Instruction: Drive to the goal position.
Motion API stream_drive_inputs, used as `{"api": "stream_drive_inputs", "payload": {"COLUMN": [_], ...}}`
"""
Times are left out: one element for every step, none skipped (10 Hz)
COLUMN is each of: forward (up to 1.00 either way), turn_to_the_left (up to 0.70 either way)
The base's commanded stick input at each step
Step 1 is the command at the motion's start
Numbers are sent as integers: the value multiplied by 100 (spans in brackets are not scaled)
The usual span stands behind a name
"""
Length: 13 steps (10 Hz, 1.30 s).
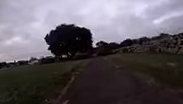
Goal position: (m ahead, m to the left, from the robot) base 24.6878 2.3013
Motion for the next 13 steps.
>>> {"api": "stream_drive_inputs", "payload": {"forward": [50, 50, 50, 50, 50, 50, 50, 50, 50, 50, 50, 50, 50], "turn_to_the_left": [0, 0, 0, 0, 0, -6, -17, -24, -25, -25, -25, -25, -22]}}
